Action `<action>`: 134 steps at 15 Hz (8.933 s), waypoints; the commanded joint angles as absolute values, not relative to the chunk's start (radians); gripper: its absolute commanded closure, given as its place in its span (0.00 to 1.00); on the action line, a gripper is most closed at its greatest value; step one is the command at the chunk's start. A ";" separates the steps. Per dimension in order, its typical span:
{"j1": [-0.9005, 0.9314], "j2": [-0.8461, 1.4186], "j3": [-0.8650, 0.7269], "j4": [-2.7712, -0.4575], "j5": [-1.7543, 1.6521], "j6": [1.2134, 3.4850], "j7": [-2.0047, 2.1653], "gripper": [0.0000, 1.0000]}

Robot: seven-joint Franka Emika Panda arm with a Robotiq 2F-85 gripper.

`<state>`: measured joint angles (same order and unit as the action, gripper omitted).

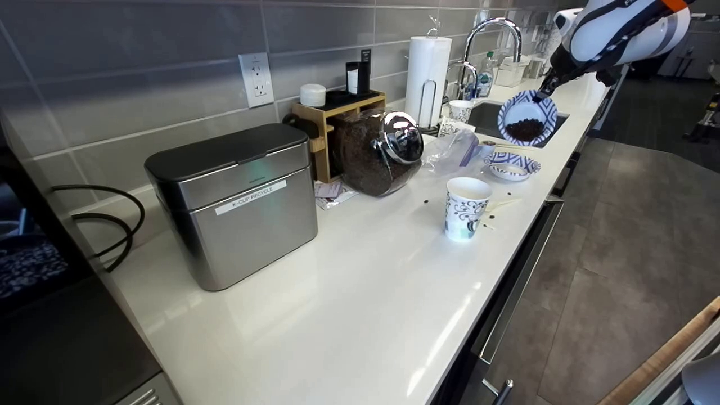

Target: Pour the contents in the bowl on the left into the bowl on the right.

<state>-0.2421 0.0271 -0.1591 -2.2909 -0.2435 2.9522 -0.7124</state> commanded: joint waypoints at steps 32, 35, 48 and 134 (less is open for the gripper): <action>-0.242 -0.145 -0.116 -2.358 -1.173 2.806 0.127 0.99; -0.247 -0.155 -0.097 -2.360 -1.227 2.776 0.191 0.99; -0.243 -0.141 -0.054 -2.338 -1.323 2.698 0.313 0.97; -0.054 -0.023 -0.119 -2.221 -0.215 2.345 -0.446 0.99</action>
